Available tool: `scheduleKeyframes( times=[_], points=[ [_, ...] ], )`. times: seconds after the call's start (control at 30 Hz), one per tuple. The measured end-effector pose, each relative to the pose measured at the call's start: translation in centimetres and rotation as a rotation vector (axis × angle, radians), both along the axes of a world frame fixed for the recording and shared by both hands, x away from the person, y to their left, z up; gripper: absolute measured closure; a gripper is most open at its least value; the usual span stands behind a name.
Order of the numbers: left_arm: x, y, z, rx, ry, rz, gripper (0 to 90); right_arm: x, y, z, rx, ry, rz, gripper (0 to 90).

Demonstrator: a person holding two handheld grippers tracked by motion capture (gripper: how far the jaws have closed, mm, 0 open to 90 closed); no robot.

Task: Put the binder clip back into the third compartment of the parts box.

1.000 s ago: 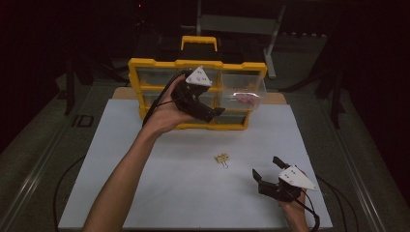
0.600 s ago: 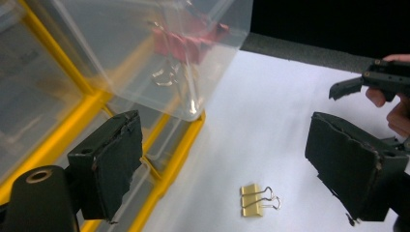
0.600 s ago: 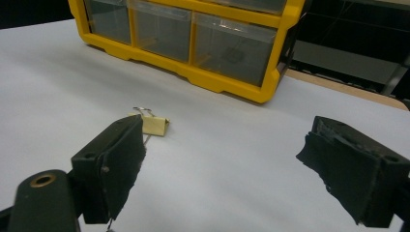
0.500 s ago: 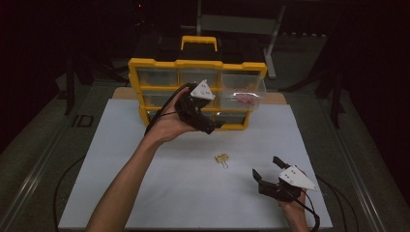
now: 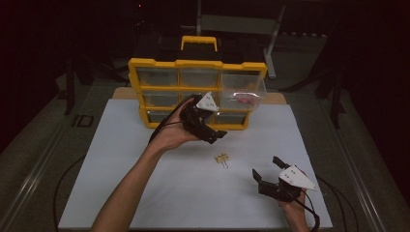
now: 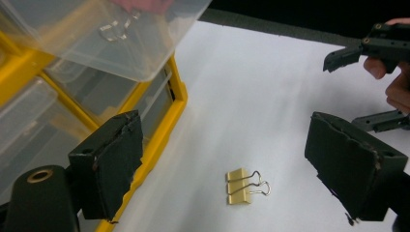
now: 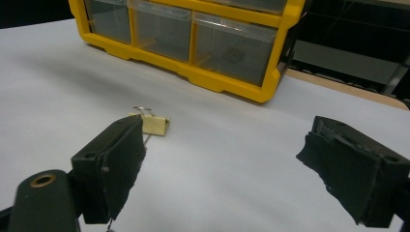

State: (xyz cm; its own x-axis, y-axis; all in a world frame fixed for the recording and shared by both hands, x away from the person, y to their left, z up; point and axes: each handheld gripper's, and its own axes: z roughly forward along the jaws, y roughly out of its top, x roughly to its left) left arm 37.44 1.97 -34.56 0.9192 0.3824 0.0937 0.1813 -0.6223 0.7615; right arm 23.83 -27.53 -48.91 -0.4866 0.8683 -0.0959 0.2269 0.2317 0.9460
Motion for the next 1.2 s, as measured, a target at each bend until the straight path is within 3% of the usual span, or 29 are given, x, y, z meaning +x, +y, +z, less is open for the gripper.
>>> scheduleKeyframes(
  times=[0.47, 1.2],
  points=[
    [-0.4, -0.8, -1.9, 0.017, 0.022, -0.018, 14.5, 0.0, 0.0, 0.0, -0.002, -0.001, -0.001, 13.1],
    [-0.9, -2.1, -6.0, 0.041, 0.061, -0.036, 15.2, 0.0, 0.0, 0.0, -0.004, -0.002, 0.001, 13.1]
  ],
)
